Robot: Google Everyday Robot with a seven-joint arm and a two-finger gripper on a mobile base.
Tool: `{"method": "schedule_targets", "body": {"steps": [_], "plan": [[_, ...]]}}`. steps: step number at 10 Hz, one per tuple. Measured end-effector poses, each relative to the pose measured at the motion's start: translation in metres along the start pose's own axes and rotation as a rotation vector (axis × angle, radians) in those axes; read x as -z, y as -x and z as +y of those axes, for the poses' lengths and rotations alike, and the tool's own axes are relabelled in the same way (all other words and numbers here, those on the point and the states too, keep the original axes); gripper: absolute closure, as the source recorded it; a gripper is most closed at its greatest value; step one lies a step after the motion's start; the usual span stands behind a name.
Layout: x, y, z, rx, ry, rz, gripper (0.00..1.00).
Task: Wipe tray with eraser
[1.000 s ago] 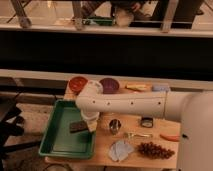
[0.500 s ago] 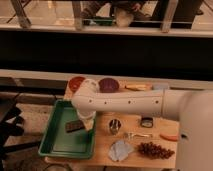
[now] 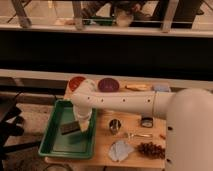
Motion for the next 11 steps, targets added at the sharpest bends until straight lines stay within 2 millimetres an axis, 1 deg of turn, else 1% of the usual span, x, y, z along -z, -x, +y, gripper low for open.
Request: {"method": "schedule_targets", "body": {"steps": [2,4,6,8,9,11], "plan": [[-0.020,-0.020,0.004,-0.014,0.018,-0.030,0.98],[-0.025,-0.032,0.005,-0.028,0.016,-0.035,0.98],[-0.026,-0.043,0.000,-0.024,-0.005,-0.022,0.98],[-0.020,-0.047,-0.014,-0.003,-0.037,-0.021,0.98],[-0.017,-0.044,-0.026,0.015,-0.060,-0.029,0.98],[-0.015,-0.044,-0.041,0.029,-0.093,-0.051,0.98]]}}
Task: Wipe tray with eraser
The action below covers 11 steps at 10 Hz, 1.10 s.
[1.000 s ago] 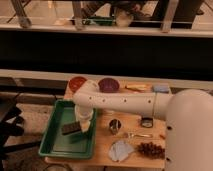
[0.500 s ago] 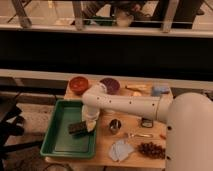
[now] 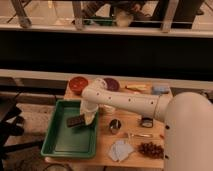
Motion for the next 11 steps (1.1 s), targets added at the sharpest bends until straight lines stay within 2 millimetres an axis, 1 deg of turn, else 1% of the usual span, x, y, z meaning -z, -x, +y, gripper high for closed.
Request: {"method": "schedule_targets", "body": {"steps": [1,3,5,7,9,10,11], "plan": [[0.000,-0.002,-0.009,0.002,-0.020,-0.015,0.98],[-0.004,-0.005,-0.019,0.000,-0.038,-0.034,0.98],[-0.017,-0.020,-0.029,-0.014,-0.053,-0.038,0.98],[-0.025,-0.027,-0.034,-0.021,-0.060,-0.038,0.98],[-0.027,-0.022,-0.044,-0.007,-0.076,-0.042,0.98],[-0.026,-0.014,-0.052,0.008,-0.088,-0.046,0.98],[-0.025,0.001,-0.061,0.030,-0.099,-0.059,0.98]]}}
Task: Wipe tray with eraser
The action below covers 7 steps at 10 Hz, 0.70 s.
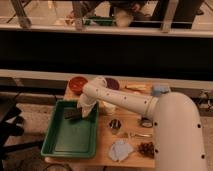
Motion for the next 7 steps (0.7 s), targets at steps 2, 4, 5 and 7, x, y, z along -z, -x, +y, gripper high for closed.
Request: {"method": "schedule_targets", "body": {"steps": [2,4,5,7], "plan": [[-0.002,0.019,-0.010,0.025,-0.009,-0.023,0.98],[-0.003,0.034,-0.007,0.042,-0.008,-0.050,0.98],[-0.005,0.045,0.000,0.055,0.002,-0.057,0.98],[0.003,0.058,0.017,0.084,0.000,-0.039,0.98]]}}
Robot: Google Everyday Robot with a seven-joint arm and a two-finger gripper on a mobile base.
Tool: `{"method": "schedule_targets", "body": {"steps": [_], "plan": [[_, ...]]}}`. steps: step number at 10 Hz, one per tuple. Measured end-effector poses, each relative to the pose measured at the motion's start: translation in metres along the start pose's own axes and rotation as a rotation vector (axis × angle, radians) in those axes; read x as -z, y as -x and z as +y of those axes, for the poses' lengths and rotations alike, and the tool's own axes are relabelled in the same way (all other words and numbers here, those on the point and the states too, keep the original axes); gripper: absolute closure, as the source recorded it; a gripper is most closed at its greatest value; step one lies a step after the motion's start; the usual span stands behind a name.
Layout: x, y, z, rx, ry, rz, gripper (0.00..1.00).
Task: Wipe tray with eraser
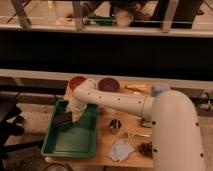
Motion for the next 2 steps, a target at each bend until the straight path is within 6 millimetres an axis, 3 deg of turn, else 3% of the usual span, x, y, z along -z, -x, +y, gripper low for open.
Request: {"method": "schedule_targets", "body": {"steps": [2], "plan": [[0.0117,0.0124,0.0057,0.052,0.002,0.056,0.98]]}}
